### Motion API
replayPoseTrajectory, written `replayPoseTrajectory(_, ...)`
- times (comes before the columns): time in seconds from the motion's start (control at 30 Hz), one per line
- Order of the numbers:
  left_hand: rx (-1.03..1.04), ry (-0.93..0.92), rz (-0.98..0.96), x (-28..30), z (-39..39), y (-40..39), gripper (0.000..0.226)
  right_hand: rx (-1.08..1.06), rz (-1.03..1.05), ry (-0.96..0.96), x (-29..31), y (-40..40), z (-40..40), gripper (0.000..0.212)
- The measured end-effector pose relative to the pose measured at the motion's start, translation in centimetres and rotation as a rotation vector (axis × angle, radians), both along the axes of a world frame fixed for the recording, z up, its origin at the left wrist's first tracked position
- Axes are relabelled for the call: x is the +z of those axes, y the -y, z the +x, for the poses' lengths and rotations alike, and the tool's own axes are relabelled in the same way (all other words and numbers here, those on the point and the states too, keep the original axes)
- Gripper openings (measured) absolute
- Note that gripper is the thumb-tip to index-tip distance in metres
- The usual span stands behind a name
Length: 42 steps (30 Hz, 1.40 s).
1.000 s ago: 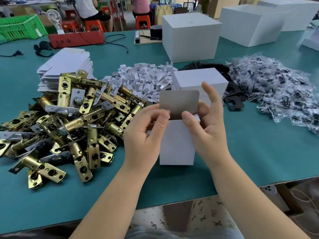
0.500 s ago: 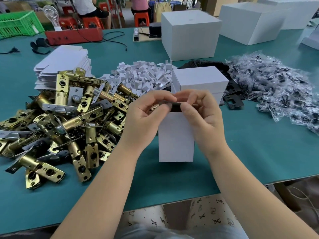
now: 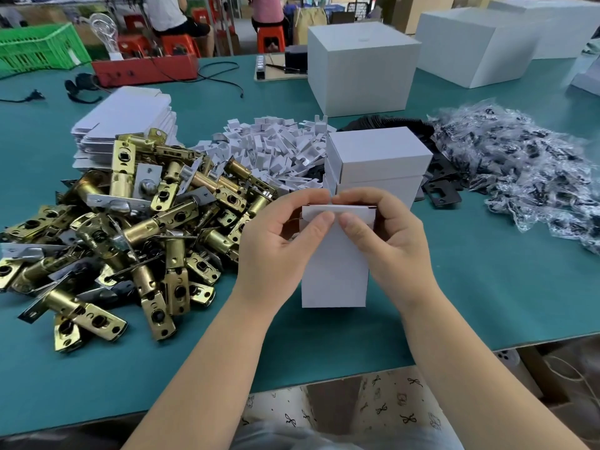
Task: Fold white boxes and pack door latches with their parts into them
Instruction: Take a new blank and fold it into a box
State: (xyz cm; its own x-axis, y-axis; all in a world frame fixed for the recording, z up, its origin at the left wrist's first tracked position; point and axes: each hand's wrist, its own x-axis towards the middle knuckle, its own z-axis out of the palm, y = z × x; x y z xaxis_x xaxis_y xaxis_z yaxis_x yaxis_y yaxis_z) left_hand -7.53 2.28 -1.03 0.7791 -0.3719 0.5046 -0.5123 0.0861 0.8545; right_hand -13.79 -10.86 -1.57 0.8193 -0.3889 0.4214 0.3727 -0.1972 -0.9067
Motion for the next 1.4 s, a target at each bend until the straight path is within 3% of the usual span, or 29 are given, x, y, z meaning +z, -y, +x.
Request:
replayPoseTrajectory(0.2, 0.034, 0.006, -0.039, 0.23, -0.51, 0.14, 0.013, 0.005, 0.022, 0.081, 0.03, -0.47, -0.11, 0.012)
replayPoseTrajectory(0.37, -0.025, -0.135, -0.174, 0.34, -0.50, 0.34, 0.014, 0.013, 0.118, 0.096, 0.24, -0.23, 0.29, 0.011)
replayPoseTrajectory(0.8, 0.025, -0.023, -0.096, 0.23, -0.14, 0.34, 0.016, 0.015, 0.086, 0.081, 0.33, -0.27, -0.04, 0.009)
replayPoseTrajectory(1.1, -0.024, -0.119, -0.172, 0.40, -0.13, 0.33, 0.019, -0.016, 0.042, 0.107, 0.21, -0.45, 0.03, 0.011)
replayPoseTrajectory(1.4, -0.061, -0.116, -0.108, 0.33, -0.23, 0.09, 0.012, -0.031, 0.050, 0.062, 0.28, -0.37, 0.14, 0.011)
